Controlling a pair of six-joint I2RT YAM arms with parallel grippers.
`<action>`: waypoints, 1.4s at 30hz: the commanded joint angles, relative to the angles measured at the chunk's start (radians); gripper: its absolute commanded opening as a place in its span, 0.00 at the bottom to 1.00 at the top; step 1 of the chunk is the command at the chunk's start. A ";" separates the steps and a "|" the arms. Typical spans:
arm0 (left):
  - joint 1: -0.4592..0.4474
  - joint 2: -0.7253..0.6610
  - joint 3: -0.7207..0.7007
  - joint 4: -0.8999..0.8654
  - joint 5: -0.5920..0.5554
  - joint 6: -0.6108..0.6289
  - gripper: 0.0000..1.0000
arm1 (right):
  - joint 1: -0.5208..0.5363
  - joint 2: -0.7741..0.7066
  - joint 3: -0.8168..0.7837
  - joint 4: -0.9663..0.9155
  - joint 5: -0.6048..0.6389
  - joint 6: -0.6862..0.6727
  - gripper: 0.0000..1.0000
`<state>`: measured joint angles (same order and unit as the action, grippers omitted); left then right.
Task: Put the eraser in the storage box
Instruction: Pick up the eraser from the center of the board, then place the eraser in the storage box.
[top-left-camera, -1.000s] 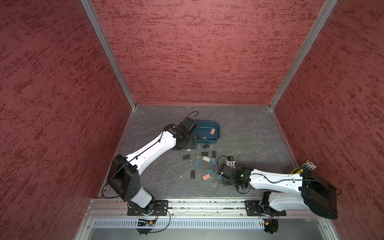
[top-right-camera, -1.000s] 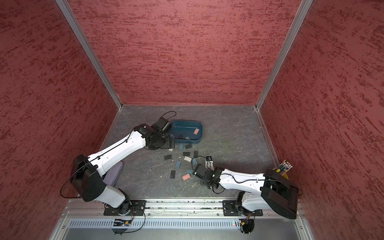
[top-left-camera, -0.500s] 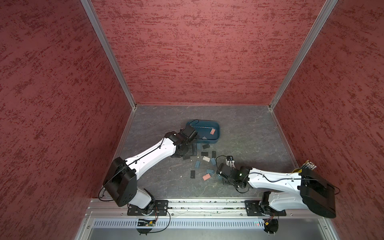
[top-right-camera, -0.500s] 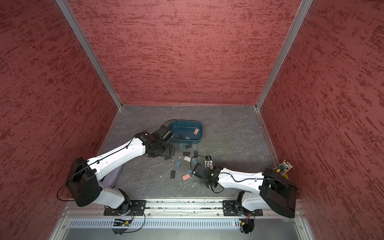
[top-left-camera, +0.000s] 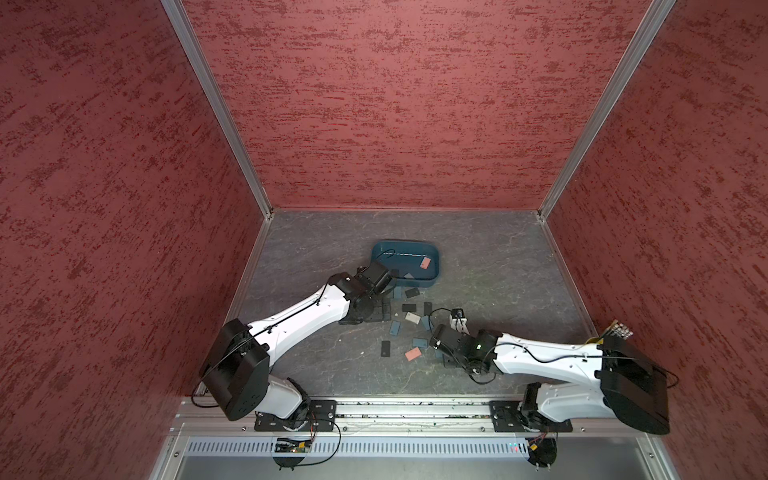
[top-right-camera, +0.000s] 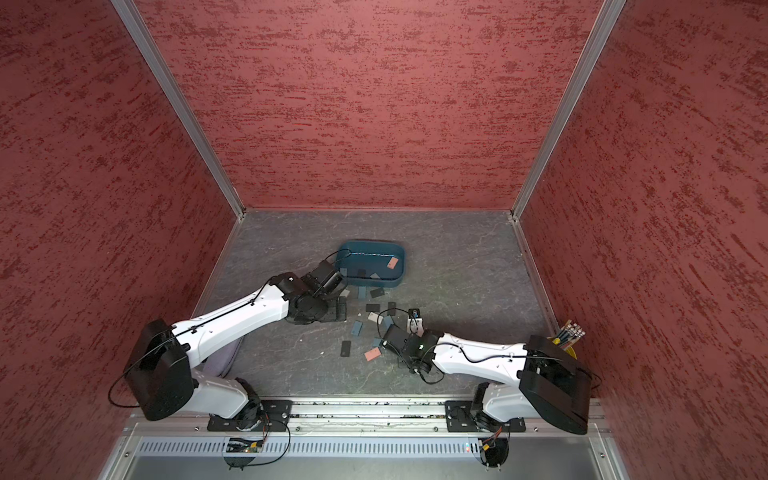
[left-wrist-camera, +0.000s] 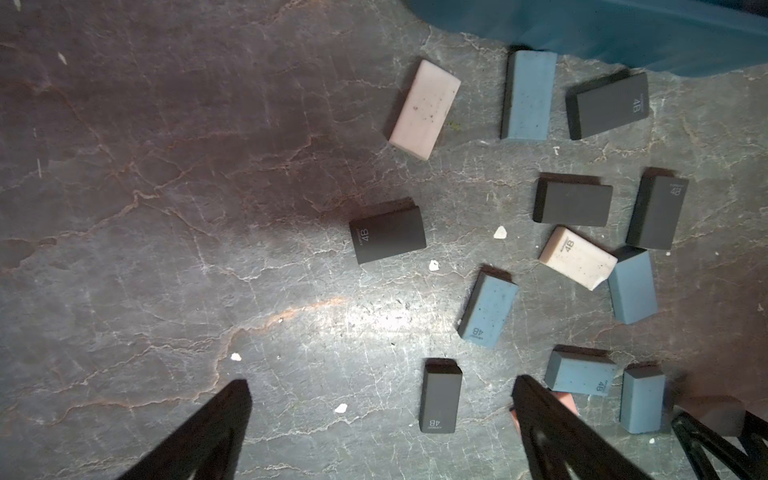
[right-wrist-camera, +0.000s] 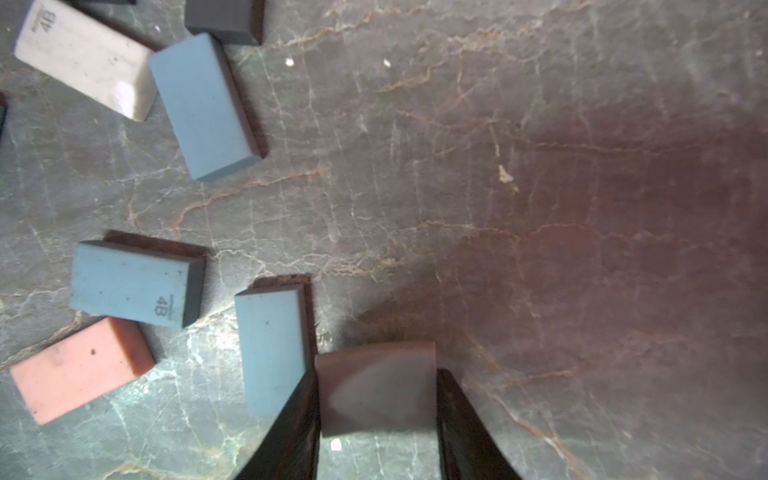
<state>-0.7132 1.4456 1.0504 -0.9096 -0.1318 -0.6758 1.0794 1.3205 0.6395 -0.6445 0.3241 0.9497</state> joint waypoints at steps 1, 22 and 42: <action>-0.010 -0.025 -0.013 0.023 0.003 -0.015 1.00 | 0.005 -0.020 0.049 -0.041 0.052 -0.012 0.40; -0.109 -0.123 -0.178 0.038 -0.002 -0.129 1.00 | -0.089 0.106 0.370 -0.042 0.101 -0.230 0.41; -0.227 -0.053 -0.239 0.117 0.010 -0.231 1.00 | -0.332 0.408 0.744 0.073 -0.035 -0.465 0.43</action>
<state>-0.9268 1.3724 0.8204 -0.8268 -0.1291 -0.8829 0.7773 1.6985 1.3411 -0.6071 0.3283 0.5274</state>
